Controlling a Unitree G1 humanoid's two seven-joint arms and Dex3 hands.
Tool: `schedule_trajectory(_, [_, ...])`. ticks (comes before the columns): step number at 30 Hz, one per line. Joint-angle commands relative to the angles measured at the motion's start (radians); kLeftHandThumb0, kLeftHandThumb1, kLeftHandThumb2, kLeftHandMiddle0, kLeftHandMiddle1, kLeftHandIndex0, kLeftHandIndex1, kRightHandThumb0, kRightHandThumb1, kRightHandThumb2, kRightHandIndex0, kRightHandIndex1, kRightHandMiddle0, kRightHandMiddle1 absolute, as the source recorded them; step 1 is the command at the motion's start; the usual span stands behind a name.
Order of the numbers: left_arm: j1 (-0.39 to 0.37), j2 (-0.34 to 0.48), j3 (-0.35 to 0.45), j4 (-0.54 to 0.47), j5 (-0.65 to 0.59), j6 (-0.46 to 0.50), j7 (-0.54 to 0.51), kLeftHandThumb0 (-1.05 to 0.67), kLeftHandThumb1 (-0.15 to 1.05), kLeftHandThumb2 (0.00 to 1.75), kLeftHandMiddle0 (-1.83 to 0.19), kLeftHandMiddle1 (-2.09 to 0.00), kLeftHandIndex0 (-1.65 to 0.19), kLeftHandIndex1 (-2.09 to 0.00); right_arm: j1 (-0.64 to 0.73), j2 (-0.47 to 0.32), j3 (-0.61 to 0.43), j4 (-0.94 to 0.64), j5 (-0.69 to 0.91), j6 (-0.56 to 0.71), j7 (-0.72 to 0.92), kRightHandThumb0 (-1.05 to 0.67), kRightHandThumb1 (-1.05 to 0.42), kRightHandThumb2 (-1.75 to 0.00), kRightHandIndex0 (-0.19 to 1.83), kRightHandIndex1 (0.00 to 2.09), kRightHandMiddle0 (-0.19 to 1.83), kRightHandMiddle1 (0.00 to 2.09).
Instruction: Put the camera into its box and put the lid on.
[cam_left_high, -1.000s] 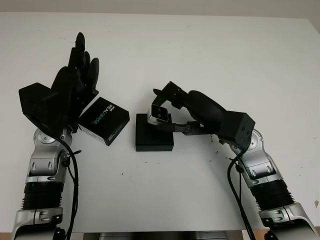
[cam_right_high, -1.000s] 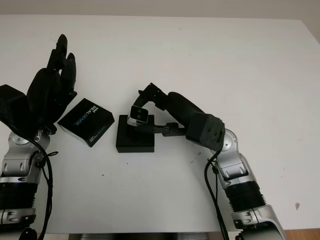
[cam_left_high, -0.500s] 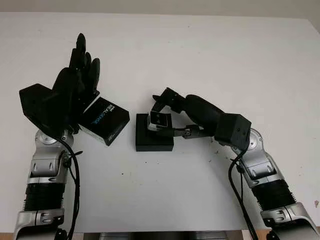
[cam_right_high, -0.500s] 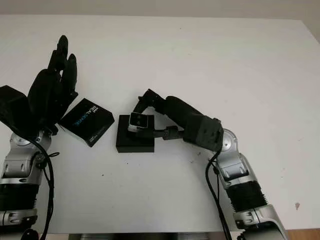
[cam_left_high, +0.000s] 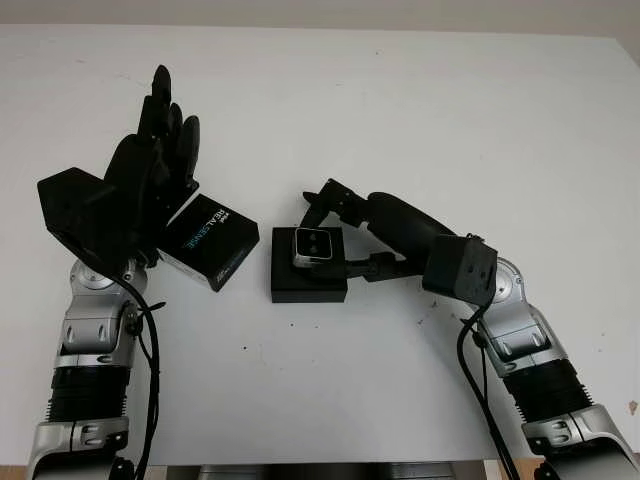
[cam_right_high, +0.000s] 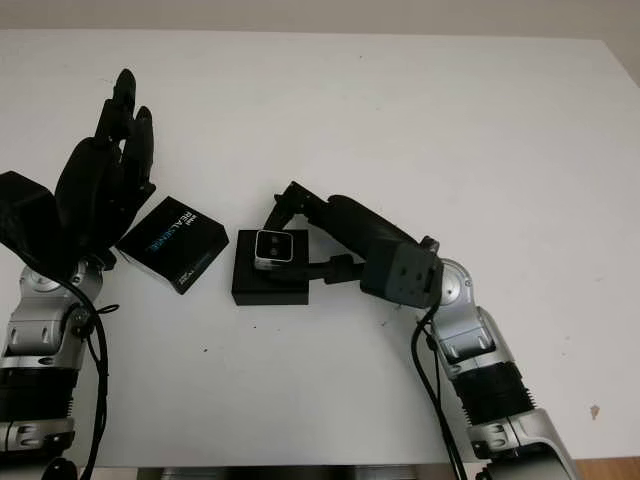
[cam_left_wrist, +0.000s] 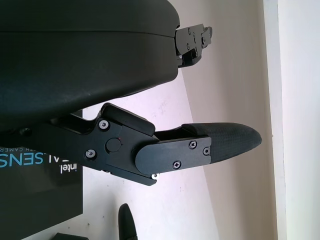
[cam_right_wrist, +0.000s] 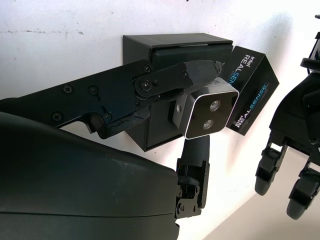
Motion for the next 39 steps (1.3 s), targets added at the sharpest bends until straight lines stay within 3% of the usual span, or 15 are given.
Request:
schedule_trajectory(1, [0.006, 0.0, 0.008, -0.013, -0.001, -0.002, 0.0, -0.76, 1.05, 0.56, 0.19, 0.0, 0.19, 0.0, 0.002, 0.006, 0.005, 0.012, -0.001, -0.017, -0.006, -0.49, -1.05, -0.18, 0.16, 0.06, 0.46, 1.84])
schedule_trajectory(28, [0.008, 0.004, 0.007, -0.013, 0.0, -0.011, -0.006, -0.76, 1.05, 0.57, 0.19, 0.0, 0.19, 0.0, -0.004, 0.021, 0.023, 0.069, -0.03, -0.054, -0.037, -0.5, -1.05, -0.17, 0.17, 0.06, 0.43, 1.84])
schedule_trajectory(32, [0.008, 0.003, 0.009, -0.011, -0.001, -0.013, -0.006, -0.76, 1.05, 0.56, 0.19, 0.0, 0.19, 0.0, 0.001, 0.015, 0.028, 0.057, -0.033, -0.039, -0.024, -0.59, -1.02, -0.08, 0.11, 0.03, 0.17, 1.6])
schedule_trajectory(33, [0.008, 0.003, 0.01, -0.011, -0.001, -0.012, -0.006, -0.76, 1.05, 0.56, 0.19, 0.0, 0.19, 0.0, 0.001, 0.008, 0.034, 0.048, -0.041, -0.031, -0.016, -0.67, -1.01, -0.06, 0.02, 0.02, 0.04, 1.4])
schedule_trajectory(36, [0.009, 0.006, 0.009, -0.011, 0.0, -0.01, -0.008, -0.77, 1.05, 0.56, 0.19, 0.0, 0.19, 0.0, 0.005, -0.01, 0.046, 0.025, -0.062, -0.025, 0.005, -0.76, -0.96, -0.05, -0.15, 0.01, -0.01, 0.79])
schedule_trajectory(39, [0.009, 0.01, 0.009, -0.011, 0.004, -0.007, -0.008, -0.77, 1.05, 0.56, 0.19, 0.0, 0.19, 0.0, 0.011, -0.018, 0.051, 0.011, -0.077, -0.036, 0.003, -0.79, -0.94, -0.05, -0.19, 0.0, -0.02, 0.57])
